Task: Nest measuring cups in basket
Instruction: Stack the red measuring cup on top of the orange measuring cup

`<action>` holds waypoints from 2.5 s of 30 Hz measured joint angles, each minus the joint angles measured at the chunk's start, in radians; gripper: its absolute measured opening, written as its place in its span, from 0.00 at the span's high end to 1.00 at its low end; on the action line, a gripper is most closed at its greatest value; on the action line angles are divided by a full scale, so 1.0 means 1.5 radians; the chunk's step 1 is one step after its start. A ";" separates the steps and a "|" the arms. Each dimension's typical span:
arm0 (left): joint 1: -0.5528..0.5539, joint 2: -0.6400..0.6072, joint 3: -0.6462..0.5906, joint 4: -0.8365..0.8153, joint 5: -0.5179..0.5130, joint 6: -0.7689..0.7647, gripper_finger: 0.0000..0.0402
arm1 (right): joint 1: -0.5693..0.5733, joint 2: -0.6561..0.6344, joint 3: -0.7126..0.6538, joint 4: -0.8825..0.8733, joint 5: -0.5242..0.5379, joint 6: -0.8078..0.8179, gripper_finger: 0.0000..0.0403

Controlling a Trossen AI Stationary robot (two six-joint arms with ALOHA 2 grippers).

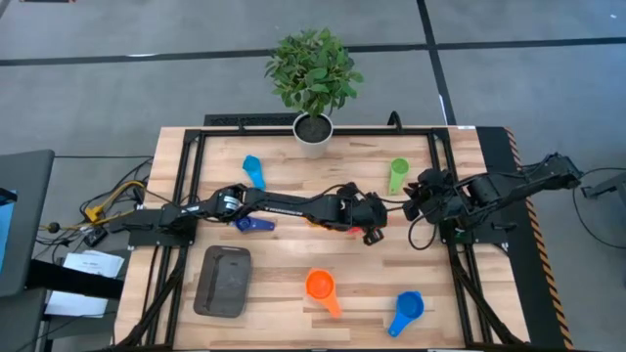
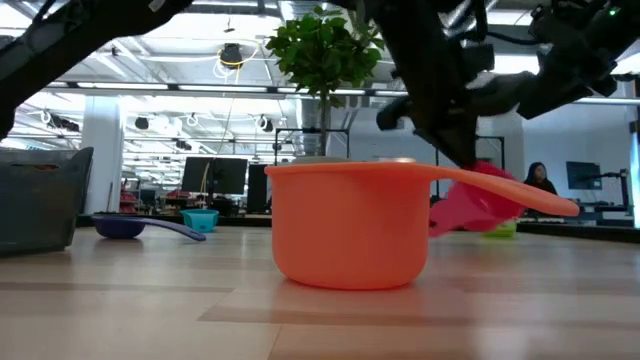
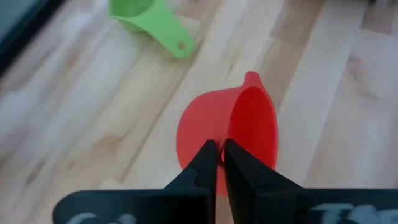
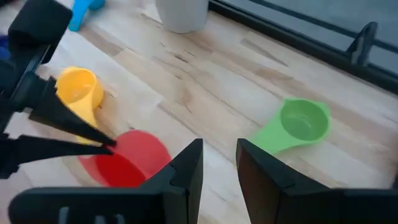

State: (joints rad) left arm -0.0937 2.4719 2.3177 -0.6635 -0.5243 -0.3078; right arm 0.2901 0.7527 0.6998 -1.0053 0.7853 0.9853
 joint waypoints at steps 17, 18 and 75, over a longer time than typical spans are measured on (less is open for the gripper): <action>-0.087 -0.013 0.001 -0.244 -0.102 -0.137 1.00 | 0.004 0.027 0.001 0.079 -0.026 -0.069 0.70; -0.093 -0.014 0.001 -0.259 -0.110 -0.150 1.00 | 0.004 0.034 0.001 0.093 -0.027 -0.081 0.70; -0.090 -0.077 0.000 -0.348 -0.162 -0.116 1.00 | 0.068 0.100 0.034 0.608 -0.048 -0.437 0.89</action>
State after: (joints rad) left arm -0.2294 2.3565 2.3181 -1.1848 -0.7672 -0.4818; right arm 0.3923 0.9031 0.7513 -0.0930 0.7128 0.3299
